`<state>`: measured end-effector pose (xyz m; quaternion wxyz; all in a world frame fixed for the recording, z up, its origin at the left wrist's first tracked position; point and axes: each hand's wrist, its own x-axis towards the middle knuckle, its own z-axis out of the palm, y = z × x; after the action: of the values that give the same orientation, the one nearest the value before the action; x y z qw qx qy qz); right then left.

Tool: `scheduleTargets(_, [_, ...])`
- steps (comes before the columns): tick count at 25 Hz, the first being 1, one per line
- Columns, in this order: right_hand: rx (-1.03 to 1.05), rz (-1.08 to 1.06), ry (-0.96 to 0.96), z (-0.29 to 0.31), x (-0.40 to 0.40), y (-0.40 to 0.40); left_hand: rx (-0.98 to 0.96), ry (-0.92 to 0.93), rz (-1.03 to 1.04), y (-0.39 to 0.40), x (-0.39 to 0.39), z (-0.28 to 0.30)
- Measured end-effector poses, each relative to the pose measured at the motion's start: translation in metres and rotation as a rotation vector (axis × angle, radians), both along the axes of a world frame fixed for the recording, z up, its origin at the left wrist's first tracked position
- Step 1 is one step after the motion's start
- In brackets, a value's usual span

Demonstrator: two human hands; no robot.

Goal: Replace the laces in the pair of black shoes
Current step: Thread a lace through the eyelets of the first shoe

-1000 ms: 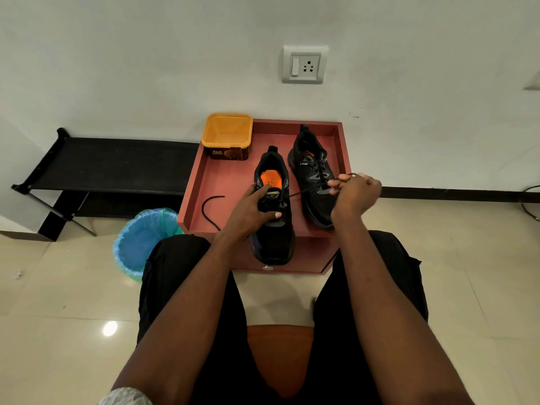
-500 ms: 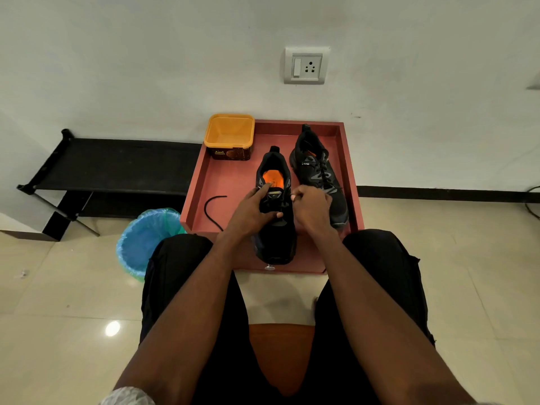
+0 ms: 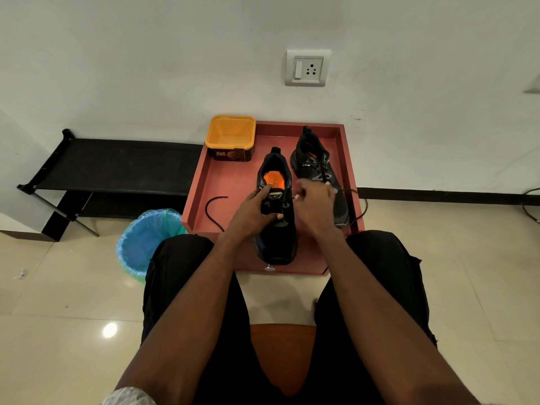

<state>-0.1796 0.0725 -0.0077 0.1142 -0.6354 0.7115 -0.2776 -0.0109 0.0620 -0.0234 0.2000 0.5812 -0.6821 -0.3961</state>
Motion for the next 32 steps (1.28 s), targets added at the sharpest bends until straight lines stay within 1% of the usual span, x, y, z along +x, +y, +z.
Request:
scheduleTargets(1, [0.09, 0.065, 0.056, -0.008, 0.004, 0.0, 0.001, -0.004, -0.001, 0.001, 0.0, 0.0])
scheduleTargets(2, [0.149, 0.077, 0.09, -0.012, 0.005, 0.0, 0.004, -0.009, -0.004, 0.001, 0.0, 0.0])
scheduleTargets(3, [0.166, 0.058, 0.079, -0.01, 0.005, -0.001, 0.01, -0.014, -0.005, 0.001, -0.001, 0.0])
scheduleTargets(4, [0.138, 0.015, 0.035, -0.007, 0.004, 0.0, 0.016, -0.013, -0.003, 0.001, -0.001, 0.0])
scheduleTargets(6, [0.019, -0.141, -0.086, 0.001, 0.001, -0.001, 0.017, -0.001, -0.001, 0.0, 0.0, -0.002])
scheduleTargets(9, [-0.089, -0.459, -0.336, 0.014, -0.011, -0.003, 0.026, 0.004, -0.01, 0.001, 0.0, 0.0])
scheduleTargets(10, [-0.082, -0.515, -0.363, 0.017, -0.012, -0.002, 0.032, 0.003, -0.012, 0.002, 0.0, 0.0])
scheduleTargets(11, [-0.058, -0.527, -0.317, 0.017, -0.012, -0.001, 0.039, -0.003, -0.011, 0.002, 0.001, 0.001])
scheduleTargets(12, [-0.041, -0.482, -0.242, 0.016, -0.011, 0.001, 0.031, -0.006, -0.008, 0.002, 0.002, 0.002])
scheduleTargets(14, [-0.053, -0.254, -0.128, 0.013, -0.005, 0.002, -0.027, 0.0, 0.014, 0.004, 0.002, 0.007])
scheduleTargets(16, [-0.029, -0.032, -0.085, 0.002, 0.002, 0.0, -0.056, 0.048, 0.078, 0.008, 0.002, 0.013])
scheduleTargets(18, [0.044, 0.049, -0.049, -0.006, 0.007, 0.001, -0.025, 0.049, 0.153, 0.009, 0.003, 0.015])
scheduleTargets(20, [0.102, 0.045, -0.003, -0.009, 0.009, 0.002, -0.006, -0.034, 0.169, 0.008, 0.005, 0.012])
scheduleTargets(22, [0.125, 0.022, -0.005, -0.008, 0.009, 0.002, -0.028, -0.102, 0.194, 0.007, 0.009, 0.009])
scheduleTargets(25, [0.15, -0.066, -0.016, -0.003, 0.007, 0.002, -0.071, -0.11, 0.262, 0.007, 0.009, 0.011])
scheduleTargets(28, [0.162, -0.101, -0.042, -0.004, 0.01, 0.004, -0.075, -0.145, 0.26, 0.006, 0.011, 0.01])
scheduleTargets(30, [0.128, -0.123, -0.077, -0.007, 0.012, 0.004, -0.042, -0.148, 0.259, 0.005, 0.014, 0.008])
scheduleTargets(32, [0.032, -0.176, -0.083, -0.007, 0.014, 0.002, 0.041, -0.124, 0.253, 0.005, 0.016, 0.01])
